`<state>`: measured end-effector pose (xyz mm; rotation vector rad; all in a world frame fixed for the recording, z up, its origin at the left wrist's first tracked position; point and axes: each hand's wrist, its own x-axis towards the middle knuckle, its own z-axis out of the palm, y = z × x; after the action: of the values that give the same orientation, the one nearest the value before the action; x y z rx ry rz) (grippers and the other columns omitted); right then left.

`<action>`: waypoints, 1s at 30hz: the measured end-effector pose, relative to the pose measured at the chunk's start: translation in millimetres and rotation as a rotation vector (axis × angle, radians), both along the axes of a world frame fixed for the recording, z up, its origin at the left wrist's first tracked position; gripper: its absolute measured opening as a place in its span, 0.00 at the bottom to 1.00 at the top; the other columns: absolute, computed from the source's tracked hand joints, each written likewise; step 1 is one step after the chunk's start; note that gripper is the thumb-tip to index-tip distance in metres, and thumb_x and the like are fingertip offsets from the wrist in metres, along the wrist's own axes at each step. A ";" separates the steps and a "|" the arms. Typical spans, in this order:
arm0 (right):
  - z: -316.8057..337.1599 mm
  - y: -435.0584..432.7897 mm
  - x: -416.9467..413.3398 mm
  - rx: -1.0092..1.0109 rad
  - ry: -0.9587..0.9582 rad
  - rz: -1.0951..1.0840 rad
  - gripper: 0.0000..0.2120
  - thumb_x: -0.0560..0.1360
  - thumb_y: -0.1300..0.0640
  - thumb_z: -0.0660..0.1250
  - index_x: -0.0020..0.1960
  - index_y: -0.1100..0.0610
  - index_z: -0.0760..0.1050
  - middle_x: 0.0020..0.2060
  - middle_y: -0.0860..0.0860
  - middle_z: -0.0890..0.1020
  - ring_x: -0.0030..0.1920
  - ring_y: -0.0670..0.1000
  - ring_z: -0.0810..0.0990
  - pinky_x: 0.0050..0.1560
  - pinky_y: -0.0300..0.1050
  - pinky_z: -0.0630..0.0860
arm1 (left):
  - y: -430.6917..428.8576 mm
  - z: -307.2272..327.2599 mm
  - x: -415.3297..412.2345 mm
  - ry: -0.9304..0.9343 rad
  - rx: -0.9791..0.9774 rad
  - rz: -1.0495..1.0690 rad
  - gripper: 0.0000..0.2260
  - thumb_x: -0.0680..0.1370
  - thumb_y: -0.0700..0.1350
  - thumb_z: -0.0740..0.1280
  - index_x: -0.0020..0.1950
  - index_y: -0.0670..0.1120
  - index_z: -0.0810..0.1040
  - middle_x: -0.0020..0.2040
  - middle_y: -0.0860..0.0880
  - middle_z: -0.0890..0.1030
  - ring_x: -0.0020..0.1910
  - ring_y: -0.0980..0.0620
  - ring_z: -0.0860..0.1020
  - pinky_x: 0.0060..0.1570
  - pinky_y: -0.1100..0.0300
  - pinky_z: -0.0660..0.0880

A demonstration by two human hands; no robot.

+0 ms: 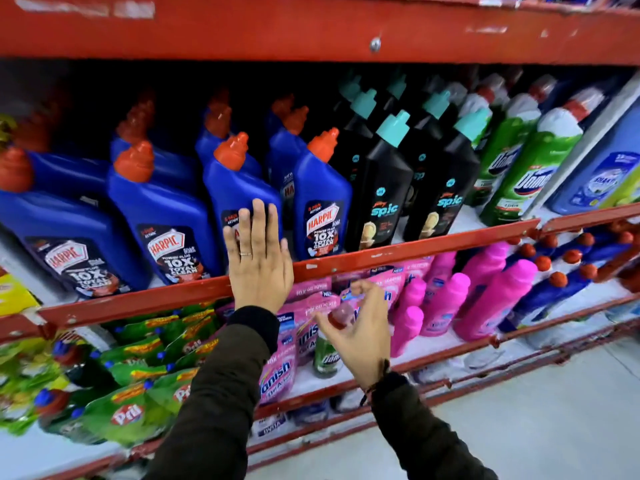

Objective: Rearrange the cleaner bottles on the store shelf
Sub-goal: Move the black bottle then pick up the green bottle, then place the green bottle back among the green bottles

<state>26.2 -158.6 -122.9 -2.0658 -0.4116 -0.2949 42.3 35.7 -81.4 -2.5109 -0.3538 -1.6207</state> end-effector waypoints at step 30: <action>232.7 -136.0 97.4 0.366 -0.654 -0.575 0.29 0.72 0.44 0.81 0.68 0.54 0.77 0.50 0.34 0.78 0.43 0.34 0.78 0.43 0.42 0.77 | 4.8 -5.4 5.5 -0.023 0.005 -0.015 0.33 0.85 0.46 0.57 0.85 0.41 0.44 0.85 0.44 0.38 0.84 0.45 0.37 0.82 0.45 0.35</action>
<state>123.6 -294.6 109.8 -1.6458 -0.1138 -1.3076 47.7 40.5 -86.9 -2.4984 -0.3342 -1.6552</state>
